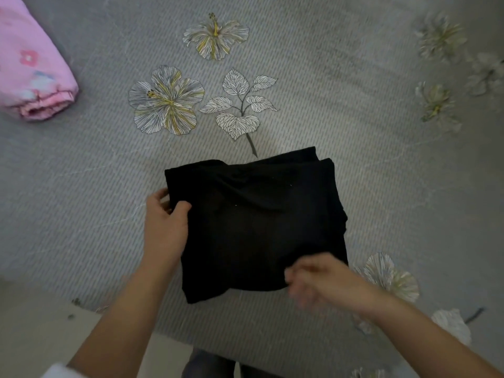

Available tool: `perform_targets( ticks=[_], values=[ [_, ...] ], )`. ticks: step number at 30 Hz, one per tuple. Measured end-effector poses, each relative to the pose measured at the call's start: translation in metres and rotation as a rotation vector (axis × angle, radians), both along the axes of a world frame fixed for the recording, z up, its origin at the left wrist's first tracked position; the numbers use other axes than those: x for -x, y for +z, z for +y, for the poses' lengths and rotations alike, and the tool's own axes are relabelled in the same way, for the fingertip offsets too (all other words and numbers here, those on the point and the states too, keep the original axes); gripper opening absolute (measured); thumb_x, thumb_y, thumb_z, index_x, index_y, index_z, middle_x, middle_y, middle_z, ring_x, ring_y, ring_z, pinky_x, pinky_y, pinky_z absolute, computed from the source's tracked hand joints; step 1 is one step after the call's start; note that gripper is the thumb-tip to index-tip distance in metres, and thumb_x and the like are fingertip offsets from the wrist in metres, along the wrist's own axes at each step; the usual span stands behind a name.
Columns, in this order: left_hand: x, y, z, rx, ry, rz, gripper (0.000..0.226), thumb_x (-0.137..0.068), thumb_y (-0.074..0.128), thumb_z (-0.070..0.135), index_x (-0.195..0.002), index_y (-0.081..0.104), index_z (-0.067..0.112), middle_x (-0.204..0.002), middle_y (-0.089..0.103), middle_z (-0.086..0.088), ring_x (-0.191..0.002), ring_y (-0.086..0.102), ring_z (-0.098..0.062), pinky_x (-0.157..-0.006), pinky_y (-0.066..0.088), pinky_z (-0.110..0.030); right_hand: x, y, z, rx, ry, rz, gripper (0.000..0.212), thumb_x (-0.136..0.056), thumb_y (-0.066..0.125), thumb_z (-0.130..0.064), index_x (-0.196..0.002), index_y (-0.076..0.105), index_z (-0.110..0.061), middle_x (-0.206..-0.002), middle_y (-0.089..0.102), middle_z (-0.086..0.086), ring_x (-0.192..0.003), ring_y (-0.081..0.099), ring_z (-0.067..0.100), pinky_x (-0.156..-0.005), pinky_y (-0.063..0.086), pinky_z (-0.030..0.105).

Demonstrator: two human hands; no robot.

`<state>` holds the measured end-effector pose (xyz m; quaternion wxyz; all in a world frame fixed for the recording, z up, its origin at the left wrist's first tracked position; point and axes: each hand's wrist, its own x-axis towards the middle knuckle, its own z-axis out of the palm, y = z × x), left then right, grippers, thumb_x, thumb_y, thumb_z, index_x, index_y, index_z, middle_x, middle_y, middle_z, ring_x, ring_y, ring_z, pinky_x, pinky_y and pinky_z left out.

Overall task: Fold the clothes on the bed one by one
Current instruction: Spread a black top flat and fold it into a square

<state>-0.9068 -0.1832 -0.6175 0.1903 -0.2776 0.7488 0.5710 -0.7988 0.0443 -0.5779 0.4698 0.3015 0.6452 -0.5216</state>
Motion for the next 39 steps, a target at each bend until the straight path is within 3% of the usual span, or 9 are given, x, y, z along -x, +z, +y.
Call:
perform_targets(
  ticks=[5,9,13,20,23,26,30,34,39],
  values=[
    [-0.026,0.009,0.024,0.574,-0.338,0.462,0.061,-0.090,0.052,0.020,-0.145,0.029,0.010,-0.151,0.024,-0.015,-0.140,0.020,-0.028,-0.113,0.015,-0.044,0.056,-0.009,0.014,-0.695,-0.093,0.823,0.013,-0.090,0.060,-0.017,-0.103,0.062,-0.020,-0.099,0.062,-0.002,-0.090,0.056,0.011,-0.083,0.047,0.029],
    [-0.046,0.002,0.039,0.705,-0.713,0.532,0.060,-0.095,0.035,0.034,-0.151,0.021,0.015,-0.160,0.011,-0.009,-0.148,0.002,-0.022,-0.117,0.003,-0.045,0.096,-0.029,0.028,-1.034,0.375,0.746,0.054,-0.087,0.062,-0.041,-0.135,0.044,-0.025,-0.146,0.031,0.004,-0.135,0.022,0.024,-0.107,0.021,0.045],
    [-0.050,-0.015,0.034,0.829,-0.877,0.442,0.065,-0.097,0.021,0.044,-0.153,0.005,0.016,-0.160,-0.006,-0.010,-0.147,-0.010,-0.023,-0.118,-0.005,-0.042,0.123,-0.035,0.044,-1.017,0.532,0.870,0.027,-0.093,0.053,-0.042,-0.111,0.067,-0.026,-0.138,0.042,0.001,-0.133,0.023,0.025,-0.102,0.017,0.047],
    [-0.039,-0.024,0.036,0.843,-0.870,0.357,0.073,-0.098,0.033,0.045,-0.152,-0.009,0.019,-0.158,-0.017,-0.013,-0.146,-0.017,-0.025,-0.117,-0.009,-0.043,0.146,-0.047,0.050,-1.150,0.511,0.821,0.033,-0.098,0.042,-0.040,-0.112,0.065,-0.020,-0.130,0.048,0.003,-0.128,0.031,0.026,-0.103,0.019,0.049],
    [-0.030,-0.022,0.041,0.838,-0.906,0.459,0.071,-0.093,0.029,0.039,-0.153,-0.006,0.024,-0.159,-0.014,-0.009,-0.146,-0.016,-0.024,-0.117,-0.009,-0.045,0.127,-0.052,0.029,-1.121,0.398,0.936,0.040,-0.097,0.045,-0.037,-0.130,0.051,-0.016,-0.144,0.040,0.006,-0.134,0.029,0.025,-0.105,0.017,0.048],
    [-0.018,-0.030,0.038,0.866,-0.919,0.434,0.064,-0.097,0.024,0.045,-0.152,-0.006,0.030,-0.159,-0.017,-0.007,-0.145,-0.020,-0.024,-0.116,-0.011,-0.046,0.091,-0.059,0.010,-1.025,0.610,1.096,0.057,-0.095,0.040,-0.040,-0.146,0.033,-0.014,-0.153,0.032,0.008,-0.142,0.022,0.024,-0.110,0.009,0.050],
    [-0.007,-0.046,0.030,0.810,-0.818,0.269,0.064,-0.095,0.018,0.056,-0.148,-0.014,0.040,-0.157,-0.023,-0.010,-0.141,-0.030,-0.025,-0.114,-0.014,-0.049,0.066,-0.080,0.029,-1.008,0.919,0.789,0.063,-0.095,0.009,-0.061,-0.149,-0.011,-0.036,-0.160,-0.010,-0.004,-0.146,-0.015,0.017,-0.114,-0.011,0.053],
    [-0.004,-0.050,0.029,0.721,-0.800,0.288,0.063,-0.095,0.019,0.057,-0.147,-0.012,0.044,-0.158,-0.021,-0.008,-0.142,-0.028,-0.021,-0.113,-0.013,-0.046,0.073,-0.088,0.039,-0.894,0.755,0.740,0.054,-0.094,0.003,-0.062,-0.141,-0.021,-0.050,-0.156,-0.023,-0.011,-0.141,-0.028,0.011,-0.113,-0.017,0.046],
    [-0.015,-0.037,0.007,0.506,-0.568,0.275,0.071,-0.095,0.040,0.049,-0.152,0.001,0.032,-0.160,-0.010,-0.004,-0.146,-0.011,-0.018,-0.118,-0.001,-0.043,0.053,-0.074,0.048,-0.859,0.173,0.720,0.075,-0.090,0.052,-0.051,-0.151,0.013,-0.031,-0.156,0.015,0.001,-0.143,0.015,0.022,-0.115,0.016,0.049]
  ],
)
